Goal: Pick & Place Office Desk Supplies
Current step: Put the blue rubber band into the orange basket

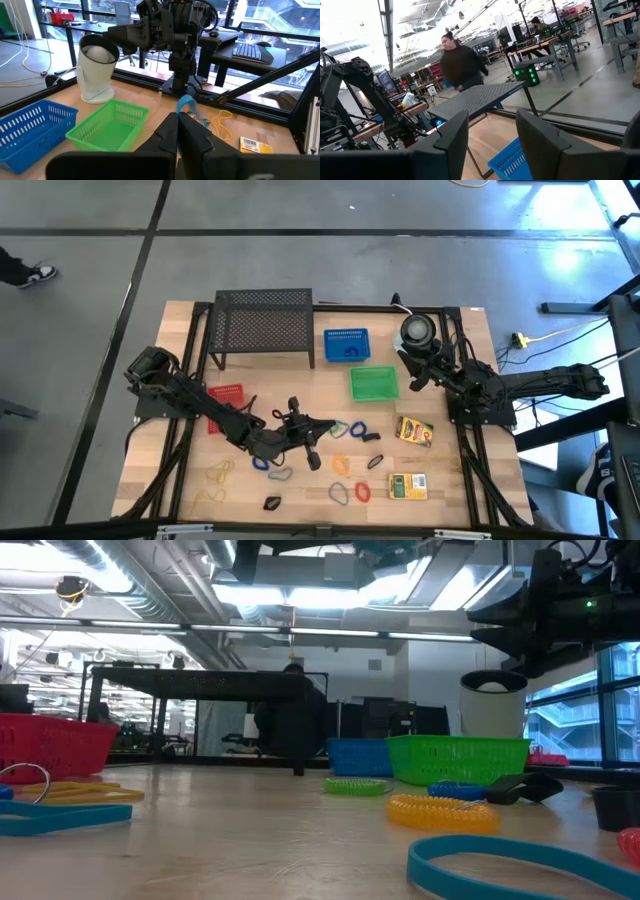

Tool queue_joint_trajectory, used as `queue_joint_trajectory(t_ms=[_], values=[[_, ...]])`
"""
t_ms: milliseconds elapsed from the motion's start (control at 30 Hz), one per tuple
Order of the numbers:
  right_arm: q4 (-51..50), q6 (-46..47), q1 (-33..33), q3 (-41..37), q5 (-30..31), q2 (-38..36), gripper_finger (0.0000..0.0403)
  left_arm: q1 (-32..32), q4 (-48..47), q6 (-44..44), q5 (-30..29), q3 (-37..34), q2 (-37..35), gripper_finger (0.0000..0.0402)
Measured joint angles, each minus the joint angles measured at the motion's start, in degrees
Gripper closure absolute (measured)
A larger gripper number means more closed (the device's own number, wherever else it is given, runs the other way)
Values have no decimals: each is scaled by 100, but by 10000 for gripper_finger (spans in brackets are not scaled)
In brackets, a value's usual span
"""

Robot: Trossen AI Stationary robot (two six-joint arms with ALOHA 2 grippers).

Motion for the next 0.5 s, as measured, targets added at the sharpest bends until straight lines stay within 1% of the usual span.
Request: queue_joint_trajectory(t_ms=[100, 167, 233, 367, 500], values=[[0, 0, 2, 0, 0, 1, 237, 0, -127, -117, -4, 6, 0, 398], [0, 0, 1, 0, 0, 0, 237, 0, -517, -420, -48, 7, 0, 398], [0, 0, 0, 0, -2, 0, 237, 0, -1097, -826, -185, 7, -8, 398], [0, 0, 0, 0, 0, 0, 236, 18, -2872, -2023, -260, 7, -244, 398], [0, 0, 0, 0, 0, 2, 236, 22, -5015, -3606, 23, 7, -831, 398]])
